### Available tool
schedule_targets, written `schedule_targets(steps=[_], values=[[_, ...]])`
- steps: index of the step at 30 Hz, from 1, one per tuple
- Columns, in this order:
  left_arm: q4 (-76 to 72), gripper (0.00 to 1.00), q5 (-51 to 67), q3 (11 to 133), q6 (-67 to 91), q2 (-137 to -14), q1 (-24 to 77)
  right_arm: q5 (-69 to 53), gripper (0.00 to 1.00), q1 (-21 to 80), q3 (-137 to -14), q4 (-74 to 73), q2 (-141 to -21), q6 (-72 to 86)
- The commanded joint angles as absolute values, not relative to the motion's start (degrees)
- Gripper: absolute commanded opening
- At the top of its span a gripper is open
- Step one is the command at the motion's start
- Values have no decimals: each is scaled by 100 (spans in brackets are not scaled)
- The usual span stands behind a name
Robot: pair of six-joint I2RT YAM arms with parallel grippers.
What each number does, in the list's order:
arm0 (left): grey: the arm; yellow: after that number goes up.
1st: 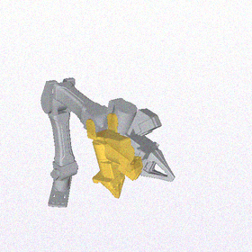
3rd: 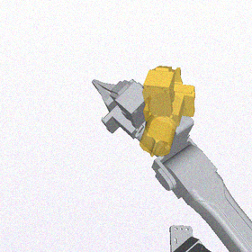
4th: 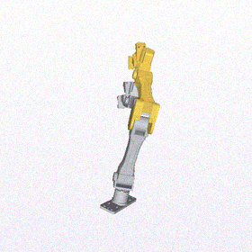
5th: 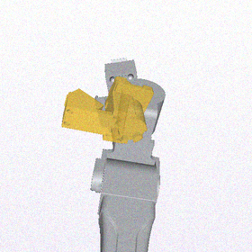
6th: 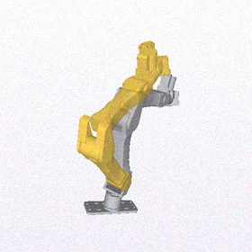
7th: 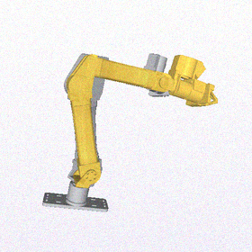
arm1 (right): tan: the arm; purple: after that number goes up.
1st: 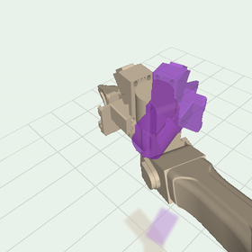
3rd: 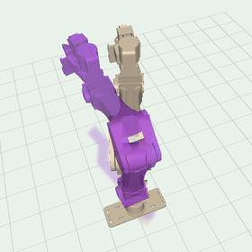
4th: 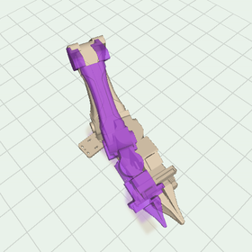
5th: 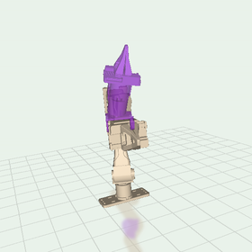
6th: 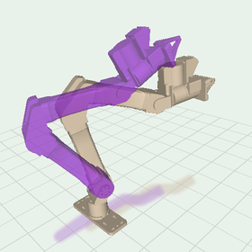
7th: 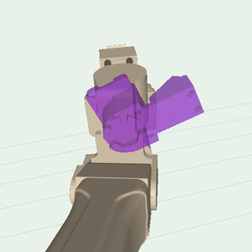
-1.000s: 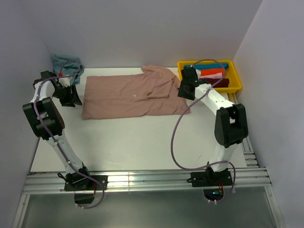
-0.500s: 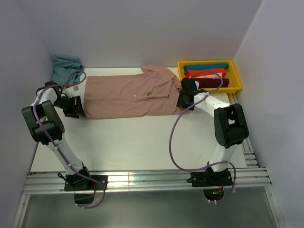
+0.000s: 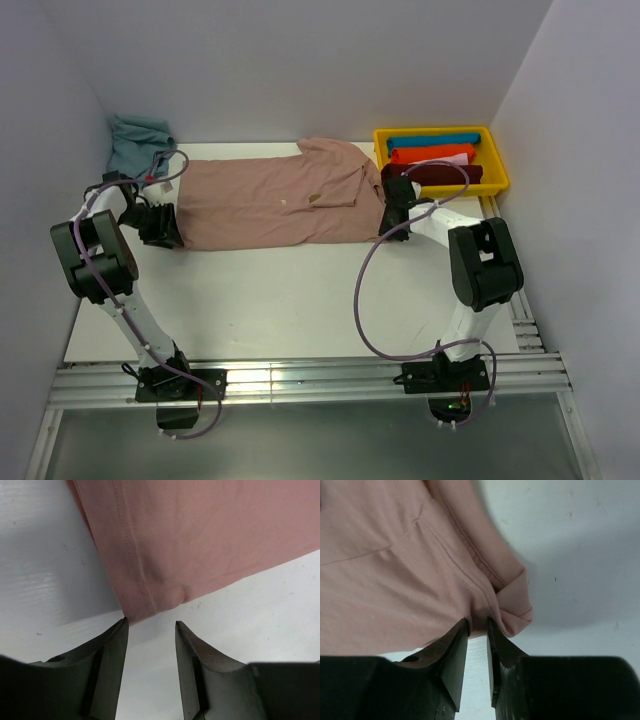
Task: Roll the t-shirts
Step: Fold the tshirt
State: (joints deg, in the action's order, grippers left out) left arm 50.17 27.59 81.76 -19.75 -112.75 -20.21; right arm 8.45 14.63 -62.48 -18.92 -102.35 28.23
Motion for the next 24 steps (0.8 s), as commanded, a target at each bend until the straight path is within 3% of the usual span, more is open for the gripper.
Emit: schedule_targets(steps=[1, 10, 19, 24], values=[[4817, 47, 2760, 8165, -1916, -11250, -2004, 905, 27, 1362, -6118, -1705, -9932, 2874], [4614, 48, 2654, 8156, -1837, -11338, -1978, 870, 3, 1239, -5687, -1573, -9589, 2944], [4421, 40, 2619, 8060, -1705, -11461, -1890, 774, 0, 1187, -5423, -1442, -9457, 3006], [4403, 26, 2654, 8007, -1679, -11479, -1837, 765, 0, 1187, -5353, -1397, -9492, 3050]])
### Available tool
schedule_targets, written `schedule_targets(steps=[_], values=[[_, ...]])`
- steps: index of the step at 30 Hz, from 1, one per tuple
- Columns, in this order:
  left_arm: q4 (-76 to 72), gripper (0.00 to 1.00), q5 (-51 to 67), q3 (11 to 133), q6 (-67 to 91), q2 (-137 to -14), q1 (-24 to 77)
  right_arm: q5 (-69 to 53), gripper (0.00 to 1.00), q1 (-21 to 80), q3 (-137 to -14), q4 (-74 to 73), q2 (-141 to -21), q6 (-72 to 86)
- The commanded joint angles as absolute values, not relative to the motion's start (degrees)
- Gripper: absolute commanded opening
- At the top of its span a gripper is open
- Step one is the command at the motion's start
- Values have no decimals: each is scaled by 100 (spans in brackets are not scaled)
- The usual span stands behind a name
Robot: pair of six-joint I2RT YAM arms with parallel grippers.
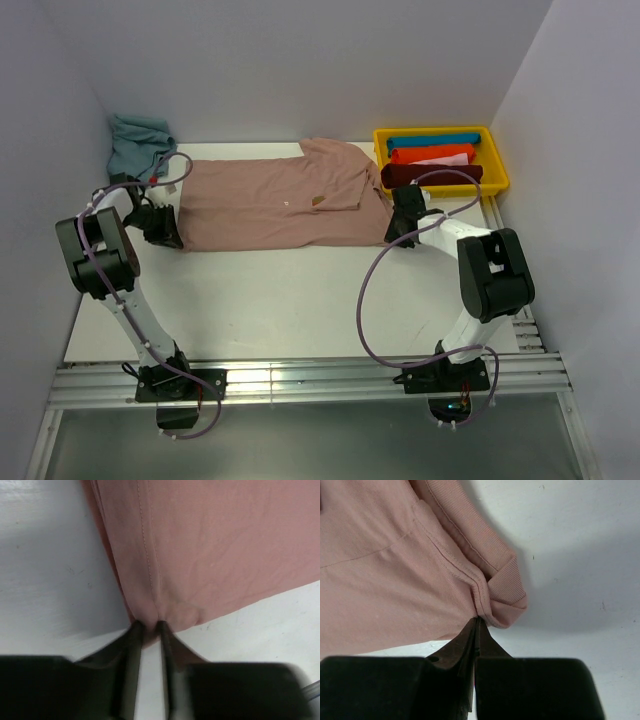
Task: Roll the t-shirts
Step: Fold the tshirt
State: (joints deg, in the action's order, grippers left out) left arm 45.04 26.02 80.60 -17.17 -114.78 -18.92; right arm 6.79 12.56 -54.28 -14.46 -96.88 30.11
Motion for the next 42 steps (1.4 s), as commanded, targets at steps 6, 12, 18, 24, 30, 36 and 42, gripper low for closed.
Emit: schedule_targets(steps=[6, 12, 18, 24, 30, 36, 42], values=[[4456, 0, 2558, 7849, -1845, -11180, -1846, 835, 0, 1134, -5230, -1599, -9291, 3094], [4816, 0, 2417, 7893, -2100, -10943, -2100, 835, 0, 1116, -5019, -1995, -8729, 3234], [5080, 0, 2320, 7717, -2522, -10714, -2452, 677, 0, 1116, -4624, -2320, -8149, 3419], [5256, 0, 2224, 7208, -2961, -10363, -2724, 562, 0, 1213, -4105, -2698, -7306, 3682], [5221, 0, 2180, 6759, -3199, -10081, -2839, 528, 0, 1511, -3657, -2988, -6505, 3946], [5247, 0, 2355, 6715, -3182, -10266, -2865, 423, 33, 1512, -3735, -2488, -6863, 3920], [5212, 0, 2373, 6662, -3191, -10151, -2865, 282, 50, 1503, -3727, -1820, -7154, 4174]])
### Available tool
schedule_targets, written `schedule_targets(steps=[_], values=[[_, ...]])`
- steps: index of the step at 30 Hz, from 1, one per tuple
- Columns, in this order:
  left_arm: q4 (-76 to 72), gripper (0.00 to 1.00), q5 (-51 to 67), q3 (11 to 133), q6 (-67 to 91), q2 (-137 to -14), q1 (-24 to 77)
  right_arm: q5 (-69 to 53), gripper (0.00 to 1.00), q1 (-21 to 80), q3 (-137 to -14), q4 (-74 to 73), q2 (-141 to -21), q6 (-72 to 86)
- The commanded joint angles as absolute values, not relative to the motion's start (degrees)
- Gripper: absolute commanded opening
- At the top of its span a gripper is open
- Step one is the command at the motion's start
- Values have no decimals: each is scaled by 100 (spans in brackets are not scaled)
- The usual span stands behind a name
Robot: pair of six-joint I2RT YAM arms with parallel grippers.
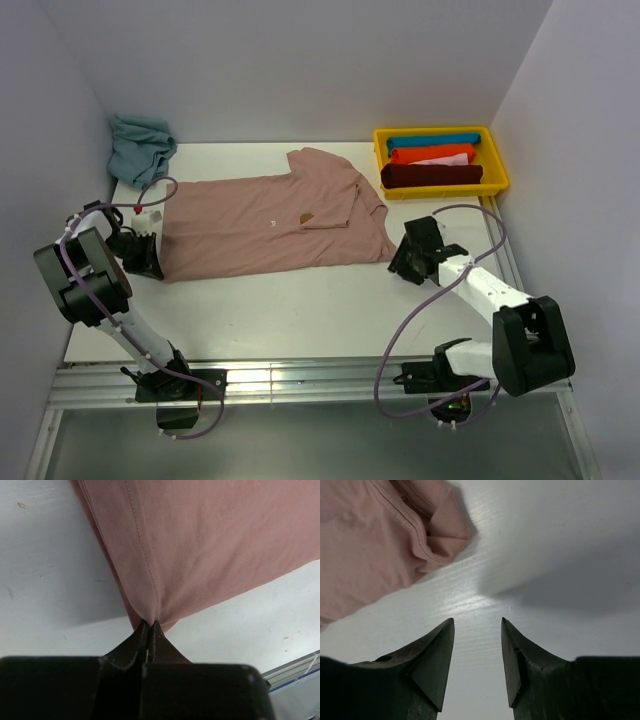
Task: Roll the t-shirts
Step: Fold the tshirt
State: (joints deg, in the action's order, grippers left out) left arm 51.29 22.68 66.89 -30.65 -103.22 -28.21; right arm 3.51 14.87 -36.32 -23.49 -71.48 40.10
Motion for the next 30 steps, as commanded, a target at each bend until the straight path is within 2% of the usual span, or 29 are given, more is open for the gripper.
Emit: schedule_targets(steps=[1, 19, 22, 23, 25, 26, 28, 30], values=[[5221, 0, 2373, 6662, -3182, -10151, -2857, 325, 50, 1503, -3744, -1680, -7180, 4210], [5291, 0, 2382, 6768, -3199, -10239, -2865, 712, 57, 1433, -4307, -915, -8463, 4596], [5300, 0, 2382, 6776, -3208, -10257, -2865, 729, 49, 1406, -4272, -835, -8595, 4632], [5300, 0, 2364, 6776, -3208, -10257, -2857, 747, 37, 1398, -4245, -826, -8622, 4632], [5291, 0, 2347, 6776, -3225, -10257, -2856, 826, 21, 1389, -4184, -896, -8587, 4658], [5282, 0, 2312, 6759, -3234, -10257, -2865, 878, 10, 1397, -4149, -940, -8483, 4676], [5282, 0, 2294, 6741, -3278, -10239, -2857, 1019, 2, 1380, -4061, -1159, -8324, 4702], [5317, 0, 2233, 6715, -3305, -10196, -2865, 1116, 0, 1371, -3982, -1335, -7999, 4728]])
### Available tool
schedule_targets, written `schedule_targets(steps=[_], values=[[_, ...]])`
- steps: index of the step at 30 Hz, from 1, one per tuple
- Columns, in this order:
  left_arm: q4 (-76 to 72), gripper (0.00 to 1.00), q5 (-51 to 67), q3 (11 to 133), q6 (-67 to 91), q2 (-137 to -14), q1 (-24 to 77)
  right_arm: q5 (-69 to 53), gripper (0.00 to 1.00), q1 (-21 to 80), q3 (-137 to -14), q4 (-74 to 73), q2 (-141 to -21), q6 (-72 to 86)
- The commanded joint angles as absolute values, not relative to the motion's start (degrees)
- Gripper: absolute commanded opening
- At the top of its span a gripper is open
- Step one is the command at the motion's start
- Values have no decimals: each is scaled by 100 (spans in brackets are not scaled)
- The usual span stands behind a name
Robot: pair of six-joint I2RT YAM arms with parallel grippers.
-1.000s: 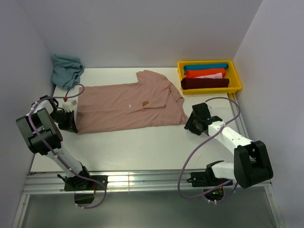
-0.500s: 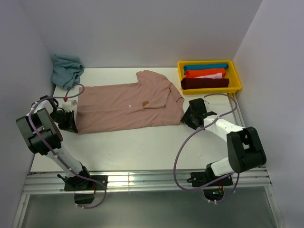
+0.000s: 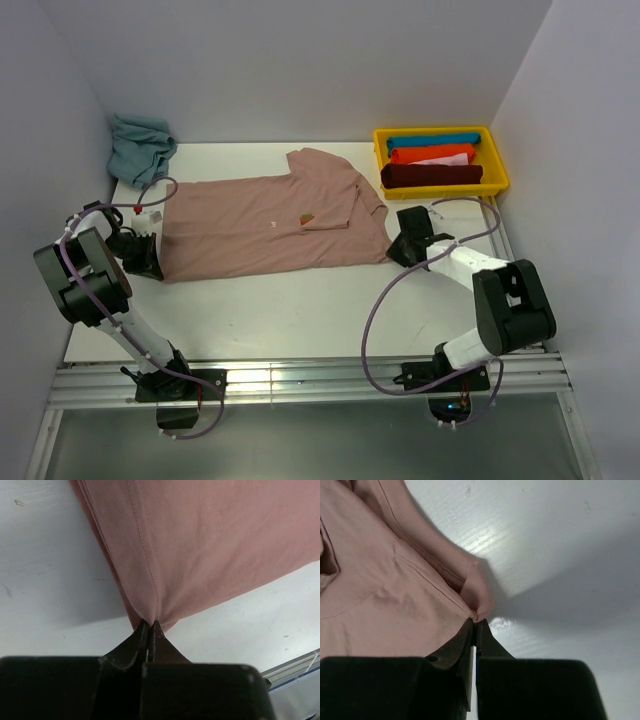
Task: Roll the t-shirts
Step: Fold the tshirt
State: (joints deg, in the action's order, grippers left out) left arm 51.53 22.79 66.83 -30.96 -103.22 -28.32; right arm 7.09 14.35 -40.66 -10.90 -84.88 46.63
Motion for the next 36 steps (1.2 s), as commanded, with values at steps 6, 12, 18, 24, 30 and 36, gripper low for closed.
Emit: schedule_targets(steps=[6, 12, 18, 24, 30, 36], values=[[5449, 0, 2074, 6645, -3507, -10055, -2865, 1310, 0, 1240, -3412, -2117, -6717, 4842], [5642, 0, 2013, 6513, -3744, -9914, -2865, 1283, 0, 1239, -2971, -2847, -5486, 4966], [5757, 0, 1881, 6188, -3929, -9642, -2865, 1204, 0, 1231, -2602, -3506, -4624, 5044], [5687, 0, 1784, 5837, -3990, -9483, -2865, 941, 0, 1248, -2303, -3560, -4219, 5212], [5678, 26, 1784, 5748, -3990, -9475, -2883, 1011, 36, 1257, -2303, -3700, -3956, 5300], [5897, 52, 1942, 6020, -4087, -9378, -3023, 985, 48, 1248, -2653, -3823, -3762, 5239]])
